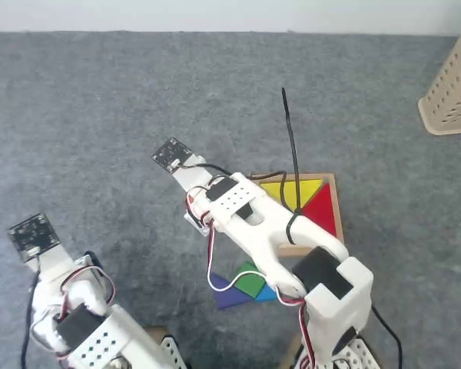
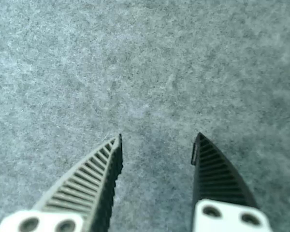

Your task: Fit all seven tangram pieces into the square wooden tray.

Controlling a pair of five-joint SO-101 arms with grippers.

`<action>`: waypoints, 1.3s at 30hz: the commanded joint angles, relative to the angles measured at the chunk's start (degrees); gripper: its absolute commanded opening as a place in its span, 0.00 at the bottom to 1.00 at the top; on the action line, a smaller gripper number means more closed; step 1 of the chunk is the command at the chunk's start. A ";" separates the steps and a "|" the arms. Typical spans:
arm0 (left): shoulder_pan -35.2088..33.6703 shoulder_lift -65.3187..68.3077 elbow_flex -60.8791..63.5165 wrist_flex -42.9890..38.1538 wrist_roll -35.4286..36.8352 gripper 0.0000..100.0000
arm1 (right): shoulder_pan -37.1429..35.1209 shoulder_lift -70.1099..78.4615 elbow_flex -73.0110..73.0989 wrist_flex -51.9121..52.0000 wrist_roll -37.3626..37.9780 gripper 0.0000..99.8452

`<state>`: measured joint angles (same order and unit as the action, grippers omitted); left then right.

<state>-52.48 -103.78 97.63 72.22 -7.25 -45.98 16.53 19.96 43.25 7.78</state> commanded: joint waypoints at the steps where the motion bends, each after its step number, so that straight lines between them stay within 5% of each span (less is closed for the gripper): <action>1: 0.09 -0.62 -1.10 0.18 0.53 0.23 | -0.22 -0.31 -2.46 0.66 -0.53 0.02; 12: 0.09 -0.62 -1.10 0.18 0.53 0.23 | 11.12 -26.95 -0.70 19.74 -1.85 0.01; 19: 0.09 -0.62 -1.10 0.18 0.53 0.23 | 21.67 -41.80 8.35 29.05 11.25 0.01; 24: 0.09 -0.62 -1.10 0.18 0.53 0.23 | 22.46 -48.84 20.66 27.03 19.96 0.01; 39: 0.09 -0.62 -1.10 0.18 0.53 0.23 | 22.90 -49.80 35.43 16.40 22.51 0.01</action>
<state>-52.48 -103.78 97.63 72.22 -7.25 -24.00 -30.33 55.74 61.36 29.76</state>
